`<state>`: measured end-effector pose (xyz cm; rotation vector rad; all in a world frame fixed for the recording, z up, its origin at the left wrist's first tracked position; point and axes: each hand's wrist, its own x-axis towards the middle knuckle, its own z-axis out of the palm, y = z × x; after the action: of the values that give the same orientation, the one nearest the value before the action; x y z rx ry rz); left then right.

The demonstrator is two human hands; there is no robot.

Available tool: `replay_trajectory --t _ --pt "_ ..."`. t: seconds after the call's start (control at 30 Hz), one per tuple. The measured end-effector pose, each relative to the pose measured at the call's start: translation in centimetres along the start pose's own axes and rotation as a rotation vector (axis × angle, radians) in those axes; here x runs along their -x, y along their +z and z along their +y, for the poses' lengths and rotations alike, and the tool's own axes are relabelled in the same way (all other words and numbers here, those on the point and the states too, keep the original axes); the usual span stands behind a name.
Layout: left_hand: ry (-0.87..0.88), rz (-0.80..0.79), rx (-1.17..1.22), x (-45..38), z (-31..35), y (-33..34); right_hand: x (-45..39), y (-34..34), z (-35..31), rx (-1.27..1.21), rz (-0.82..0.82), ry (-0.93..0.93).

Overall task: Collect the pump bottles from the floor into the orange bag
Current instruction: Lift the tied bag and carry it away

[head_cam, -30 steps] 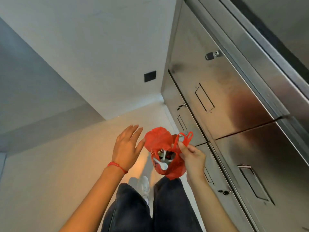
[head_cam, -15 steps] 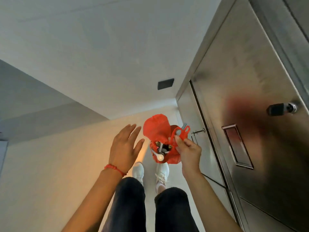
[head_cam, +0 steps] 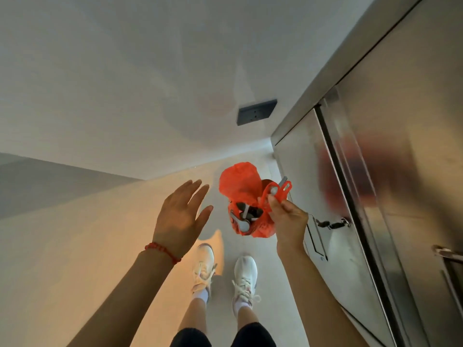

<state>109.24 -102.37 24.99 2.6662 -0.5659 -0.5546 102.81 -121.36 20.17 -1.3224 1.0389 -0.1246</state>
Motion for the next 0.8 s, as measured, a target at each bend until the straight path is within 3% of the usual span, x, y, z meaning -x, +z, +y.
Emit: replay_trajectory --t 0.43,0.8 --pt "-0.075 -0.023 0.026 -4.9 -6.4 10.8 -10.3 4.9 8.8 -0.037 0.005 0.087" --pt "-0.035 -0.014 0.039 -8.1 -9.0 14.1 -14.4 7.1 14.0 0.017 0.011 0.060"
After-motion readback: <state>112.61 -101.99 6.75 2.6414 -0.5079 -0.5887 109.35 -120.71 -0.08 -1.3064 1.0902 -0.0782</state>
